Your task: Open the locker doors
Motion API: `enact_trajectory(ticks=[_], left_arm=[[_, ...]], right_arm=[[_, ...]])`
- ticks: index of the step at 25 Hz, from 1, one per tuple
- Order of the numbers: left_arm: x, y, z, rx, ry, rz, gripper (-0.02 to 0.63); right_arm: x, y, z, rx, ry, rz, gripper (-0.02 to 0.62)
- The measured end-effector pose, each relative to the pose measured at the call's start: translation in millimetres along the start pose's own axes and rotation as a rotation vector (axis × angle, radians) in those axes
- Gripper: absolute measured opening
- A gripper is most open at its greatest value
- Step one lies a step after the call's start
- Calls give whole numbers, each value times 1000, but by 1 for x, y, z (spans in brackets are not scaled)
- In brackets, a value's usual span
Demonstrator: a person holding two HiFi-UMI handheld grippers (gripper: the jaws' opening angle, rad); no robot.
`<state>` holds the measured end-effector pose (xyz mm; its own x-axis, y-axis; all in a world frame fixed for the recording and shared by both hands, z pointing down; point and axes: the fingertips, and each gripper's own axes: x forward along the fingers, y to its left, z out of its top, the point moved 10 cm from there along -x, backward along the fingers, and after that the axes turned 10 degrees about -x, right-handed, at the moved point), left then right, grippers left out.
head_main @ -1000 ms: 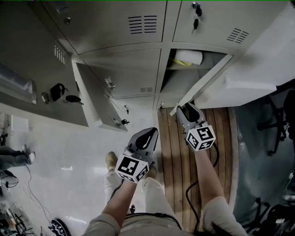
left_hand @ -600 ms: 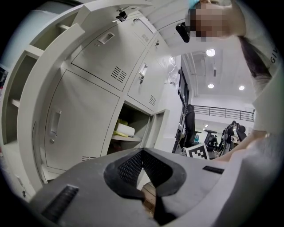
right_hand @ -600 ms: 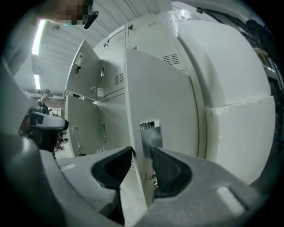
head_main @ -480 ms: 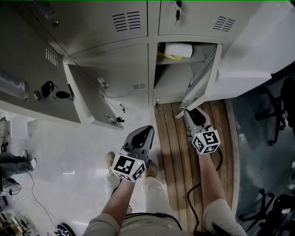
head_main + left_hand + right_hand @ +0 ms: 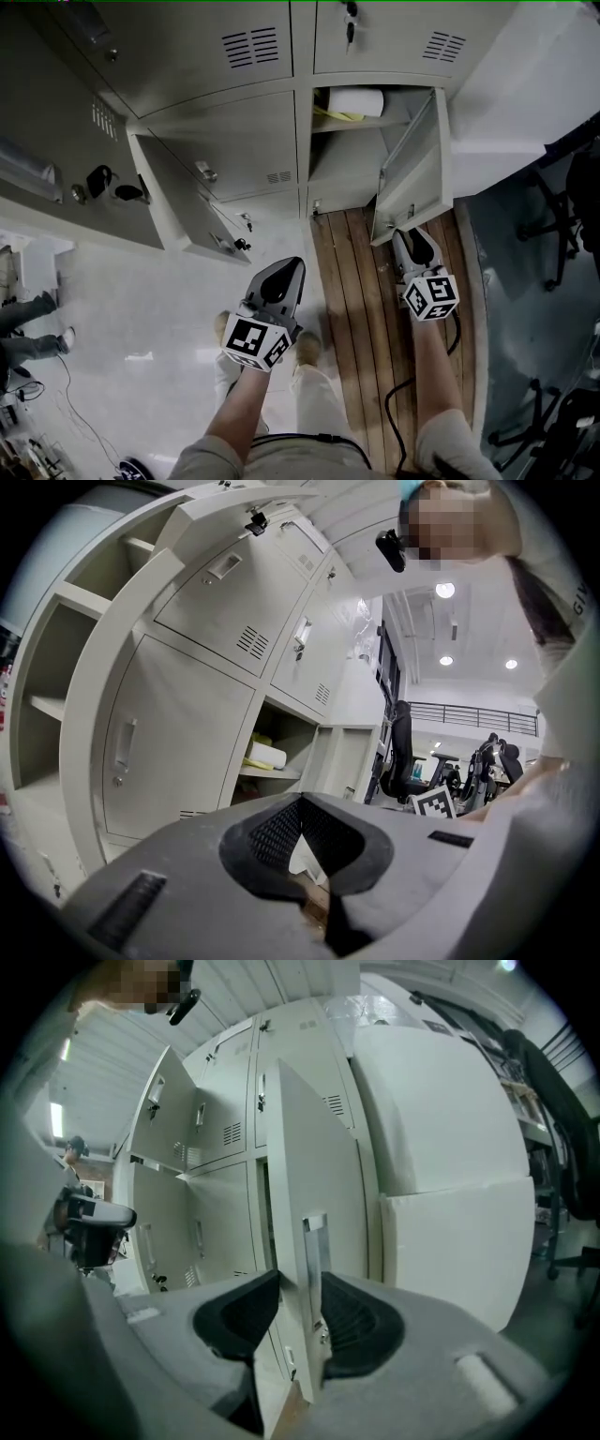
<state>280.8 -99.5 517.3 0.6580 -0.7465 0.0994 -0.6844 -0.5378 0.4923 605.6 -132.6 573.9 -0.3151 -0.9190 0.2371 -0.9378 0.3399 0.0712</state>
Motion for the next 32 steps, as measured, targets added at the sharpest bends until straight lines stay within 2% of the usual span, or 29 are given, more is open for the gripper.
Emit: enact_trajectory(ticks=[12,16,23,28,32], left_arm=[[-23,0,4,10,-9,37,-2],[-33,3,4,12,-12,52,-2],[-58,13,4,18,0,85,-2],[-87,20,4,21,-2,111,-2],[-123,23,7,32,-17,148,-2]], right_arm=[[-32,-35,-10,75,27,-164,132],[-35,-45,-13,99,56,-225,115],[-37,-55,-13,138,73,-312,121],[-54,-41,-12,155,55,-316,160],[-75,-11,-5,92,70,-277,166]])
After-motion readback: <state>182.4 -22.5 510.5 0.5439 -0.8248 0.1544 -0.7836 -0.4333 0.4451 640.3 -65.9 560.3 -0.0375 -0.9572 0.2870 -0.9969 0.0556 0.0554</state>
